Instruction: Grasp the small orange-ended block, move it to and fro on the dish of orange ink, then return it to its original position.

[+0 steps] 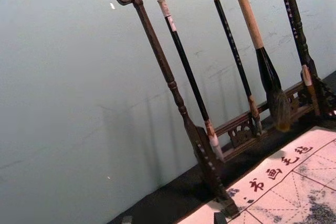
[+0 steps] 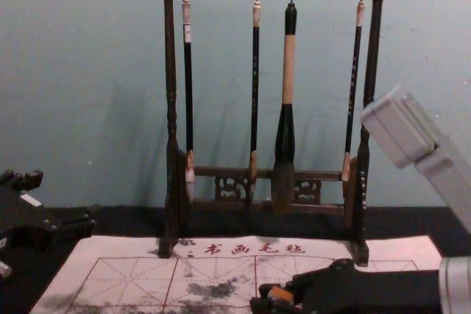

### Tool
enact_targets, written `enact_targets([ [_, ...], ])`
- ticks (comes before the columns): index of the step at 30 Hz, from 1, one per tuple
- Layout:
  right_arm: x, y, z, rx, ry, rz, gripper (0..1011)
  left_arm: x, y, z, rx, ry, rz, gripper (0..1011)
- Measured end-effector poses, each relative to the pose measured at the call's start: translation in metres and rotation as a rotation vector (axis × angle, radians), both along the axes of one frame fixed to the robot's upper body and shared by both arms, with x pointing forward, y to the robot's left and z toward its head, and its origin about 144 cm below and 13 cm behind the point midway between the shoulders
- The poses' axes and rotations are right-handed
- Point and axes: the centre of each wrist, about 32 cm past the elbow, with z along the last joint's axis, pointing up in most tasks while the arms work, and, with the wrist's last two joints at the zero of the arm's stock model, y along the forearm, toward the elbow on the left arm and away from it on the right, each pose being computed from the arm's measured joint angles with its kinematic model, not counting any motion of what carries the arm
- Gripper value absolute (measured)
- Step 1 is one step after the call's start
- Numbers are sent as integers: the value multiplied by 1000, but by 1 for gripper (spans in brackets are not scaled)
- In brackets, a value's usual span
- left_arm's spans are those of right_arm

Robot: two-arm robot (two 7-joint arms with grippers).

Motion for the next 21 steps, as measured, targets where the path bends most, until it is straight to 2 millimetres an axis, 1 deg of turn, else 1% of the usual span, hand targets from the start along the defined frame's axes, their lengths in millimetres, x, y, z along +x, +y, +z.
enact_targets([
  [15, -1, 9, -2, 7, 13, 29, 134, 0, 0, 0, 0, 0, 0, 1001],
  [21, 3, 14, -2, 10, 16, 38, 134, 0, 0, 0, 0, 0, 0, 1001],
])
